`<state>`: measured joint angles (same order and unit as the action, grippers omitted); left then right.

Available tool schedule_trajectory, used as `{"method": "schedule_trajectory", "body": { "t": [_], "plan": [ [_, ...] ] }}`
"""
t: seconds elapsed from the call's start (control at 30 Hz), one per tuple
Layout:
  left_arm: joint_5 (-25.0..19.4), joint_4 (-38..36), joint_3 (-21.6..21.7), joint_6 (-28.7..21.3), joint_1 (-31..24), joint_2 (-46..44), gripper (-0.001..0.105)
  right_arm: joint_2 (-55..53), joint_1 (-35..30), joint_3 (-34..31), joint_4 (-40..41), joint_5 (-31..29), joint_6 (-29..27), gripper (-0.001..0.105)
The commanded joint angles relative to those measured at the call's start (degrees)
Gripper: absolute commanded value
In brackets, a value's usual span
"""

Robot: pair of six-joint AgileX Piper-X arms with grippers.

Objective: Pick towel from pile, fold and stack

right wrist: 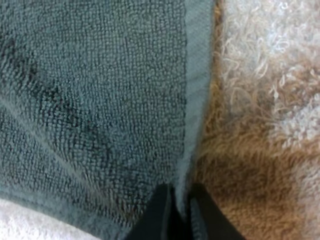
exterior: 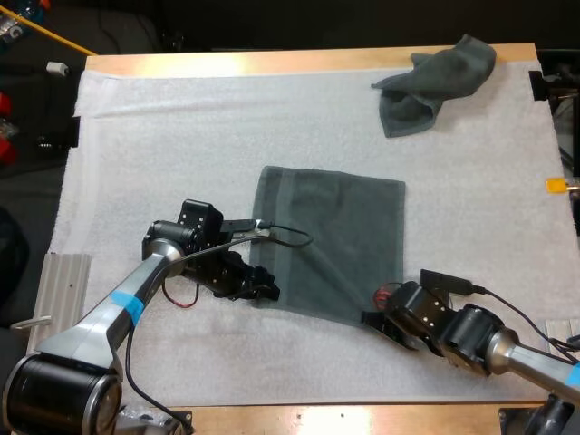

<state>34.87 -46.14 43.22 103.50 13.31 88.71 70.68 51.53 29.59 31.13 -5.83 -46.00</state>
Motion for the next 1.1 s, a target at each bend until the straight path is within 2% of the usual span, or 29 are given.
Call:
{"method": "schedule_trajectory", "body": {
  "t": [0.0, 0.17, 0.3, 0.4, 0.47, 0.5, 0.57, 0.6, 0.7, 0.83, 1.0, 1.07],
  "plan": [
    [-0.8, -0.3, 0.0, 0.7, 0.2, 0.4, 0.058, -0.3, 0.1, 0.1, 1.0, -0.8, 0.1, 0.000],
    [-0.7, -1.6, 0.0, 1.0, 0.2, 3.2, 0.058, -0.3, 0.1, 0.1, 1.0, -0.8, 0.9, 0.000],
    [3.3, -1.6, 0.0, 0.1, 0.2, 3.8, 0.056, -0.3, 0.1, 0.1, 1.0, -0.8, 0.9, 0.000],
    [4.0, -1.6, 0.0, 0.0, 0.2, 3.8, 0.042, -0.3, 0.1, 0.1, 1.0, -0.8, 0.9, 0.000],
    [3.9, -1.6, 0.0, 0.0, 0.2, 3.8, 0.027, -0.3, 0.1, 0.1, 1.0, -0.8, 0.9, 0.000],
    [3.7, -1.6, 0.0, 0.0, 0.2, 3.8, 0.023, -0.3, 0.1, 0.1, 1.0, -0.8, 1.0, 0.000],
    [3.2, -2.1, 0.0, -1.0, 0.2, 3.8, 0.005, -0.3, 0.1, 0.1, 1.0, -0.5, 0.9, 0.000],
    [3.2, -2.6, 0.0, -1.6, 0.2, 3.8, 0.001, -0.3, 0.1, 0.1, 1.0, -0.3, 0.9, 0.000],
    [3.2, -4.7, 0.0, -3.9, 0.2, 2.6, 0.000, -0.3, 0.1, 0.1, 1.0, 0.4, 0.7, 0.000],
    [3.2, -9.2, 0.0, -7.3, 0.2, -3.1, 0.000, -2.2, 0.1, 0.7, 2.4, 3.9, -5.7, 0.000],
    [3.1, -14.9, 0.0, -8.8, 1.0, -12.5, 0.000, -7.6, 0.1, 3.6, 11.2, 1.8, -5.9, 0.000],
    [0.6, -17.6, 0.0, -9.1, 3.1, -17.3, 0.000, -10.4, 0.1, 5.0, 14.4, 2.6, -6.5, 0.000]
  ]
}}
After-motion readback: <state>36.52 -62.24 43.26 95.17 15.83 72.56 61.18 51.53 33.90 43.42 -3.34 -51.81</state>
